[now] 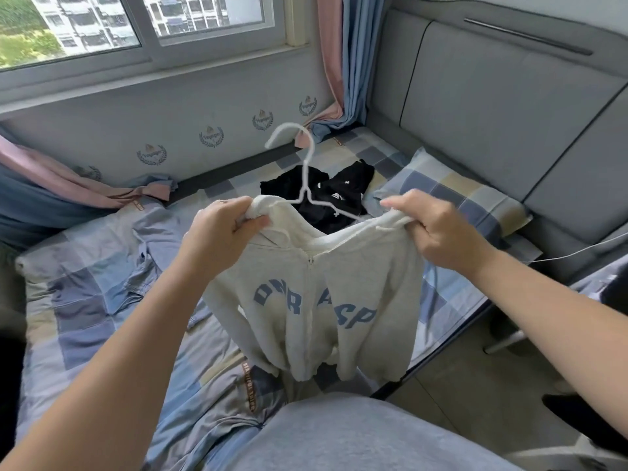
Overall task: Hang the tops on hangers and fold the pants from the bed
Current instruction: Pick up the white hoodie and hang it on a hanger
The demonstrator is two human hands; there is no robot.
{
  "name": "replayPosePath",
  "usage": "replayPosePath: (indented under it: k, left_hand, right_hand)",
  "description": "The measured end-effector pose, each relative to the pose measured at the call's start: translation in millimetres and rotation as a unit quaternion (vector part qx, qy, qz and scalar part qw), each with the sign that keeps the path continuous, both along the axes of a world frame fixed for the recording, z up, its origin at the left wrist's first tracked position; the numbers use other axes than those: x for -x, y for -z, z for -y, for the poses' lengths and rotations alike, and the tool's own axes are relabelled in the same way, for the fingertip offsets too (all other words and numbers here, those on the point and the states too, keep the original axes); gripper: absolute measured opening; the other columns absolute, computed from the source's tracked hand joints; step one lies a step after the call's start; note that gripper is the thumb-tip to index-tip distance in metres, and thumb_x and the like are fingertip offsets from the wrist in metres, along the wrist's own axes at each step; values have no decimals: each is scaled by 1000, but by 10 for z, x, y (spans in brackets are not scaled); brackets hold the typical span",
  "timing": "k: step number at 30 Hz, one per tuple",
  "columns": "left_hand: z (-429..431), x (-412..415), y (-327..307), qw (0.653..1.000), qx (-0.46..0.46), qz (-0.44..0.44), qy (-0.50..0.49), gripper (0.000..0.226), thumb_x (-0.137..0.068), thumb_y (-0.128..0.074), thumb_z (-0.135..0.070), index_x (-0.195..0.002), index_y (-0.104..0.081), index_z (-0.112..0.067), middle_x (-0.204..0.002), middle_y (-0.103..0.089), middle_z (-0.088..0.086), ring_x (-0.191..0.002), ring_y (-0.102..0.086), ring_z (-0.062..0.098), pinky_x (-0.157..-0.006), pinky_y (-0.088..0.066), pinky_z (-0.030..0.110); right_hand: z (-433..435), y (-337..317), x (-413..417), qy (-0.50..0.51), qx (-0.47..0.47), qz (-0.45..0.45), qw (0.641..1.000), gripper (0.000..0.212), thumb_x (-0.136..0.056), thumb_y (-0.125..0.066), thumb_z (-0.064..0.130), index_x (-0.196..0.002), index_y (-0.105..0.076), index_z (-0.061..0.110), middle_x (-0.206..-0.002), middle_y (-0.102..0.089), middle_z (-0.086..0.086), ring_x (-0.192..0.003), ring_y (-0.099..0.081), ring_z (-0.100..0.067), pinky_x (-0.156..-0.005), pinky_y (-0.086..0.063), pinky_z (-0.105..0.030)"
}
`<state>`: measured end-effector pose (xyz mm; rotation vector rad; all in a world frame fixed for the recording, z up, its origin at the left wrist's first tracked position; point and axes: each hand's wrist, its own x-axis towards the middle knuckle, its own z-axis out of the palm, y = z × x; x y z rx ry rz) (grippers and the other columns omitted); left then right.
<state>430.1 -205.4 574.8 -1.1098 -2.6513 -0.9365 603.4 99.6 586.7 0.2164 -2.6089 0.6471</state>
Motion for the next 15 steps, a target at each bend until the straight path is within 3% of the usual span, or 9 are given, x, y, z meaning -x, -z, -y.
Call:
replayPosePath:
  k: [3,5,6,8,10,11,13,15]
  left_hand:
    - [-169,-131,-47,996,35,-39,66,48,-96,-65,-31,-64,-30,-34,-63,-42,-12,-70,-40,21,-69,-35,39]
    - [-264,-153,-102,996,20,-38,76,51,-96,-64,-34,-64,-25,-34,-62,-40,-12,-69,-38,19,-68,-30,37]
    - [-301,-155,-138,996,6,-34,77,49,-95,-63,-37,-64,-27,-31,-62,-40,-10,-68,-38,19,-66,-31,37]
    - [-355,-122,-188,997,-44,-5,66,41,-92,-63,-41,-65,-38,-23,-62,-40,-6,-66,-37,19,-62,-35,40]
    - [-369,-84,-184,995,-90,38,36,34,-91,-67,-40,-74,-56,-12,-64,-44,-1,-63,-38,19,-60,-38,40]
    - [-366,-79,-169,993,-99,50,27,33,-92,-68,-38,-79,-61,-9,-64,-44,-1,-62,-38,18,-60,-38,38]
    - [-360,-88,-129,994,-96,52,20,34,-93,-69,-35,-79,-61,-4,-65,-44,-1,-67,-39,20,-66,-40,39]
    - [-384,-103,-94,995,-82,47,19,37,-94,-68,-34,-74,-55,-5,-68,-47,-3,-77,-41,22,-80,-41,46]
  right_hand:
    - [62,-382,148,26,42,-35,998,34,-81,-47,-11,-109,-64,0,-90,-64,2,-78,-53,1,-75,-38,-5]
    - [177,-583,262,34,83,-65,994,29,-82,-52,-8,-106,-64,3,-87,-62,11,-78,-55,5,-73,-39,-8]
    - [258,-652,323,20,94,-52,994,27,-84,-53,-4,-107,-66,3,-92,-65,7,-86,-58,3,-79,-42,-14]
    - [400,-749,423,-19,76,99,992,33,-87,-47,13,-111,-69,6,-112,-66,-4,-110,-59,-14,-97,-43,-29]
    - [417,-795,468,-29,91,293,951,43,-81,-41,29,-113,-67,15,-117,-65,-2,-113,-57,-17,-99,-43,-34]
    - [388,-810,473,-31,108,347,931,45,-78,-43,34,-115,-65,20,-116,-65,1,-111,-58,-16,-95,-45,-35]
    - [348,-796,461,-41,116,370,921,41,-76,-54,46,-114,-64,32,-107,-64,13,-100,-60,-4,-84,-47,-29]
    - [401,-719,491,-41,115,326,937,30,-83,-63,58,-99,-66,33,-81,-62,21,-72,-55,3,-70,-42,-19]
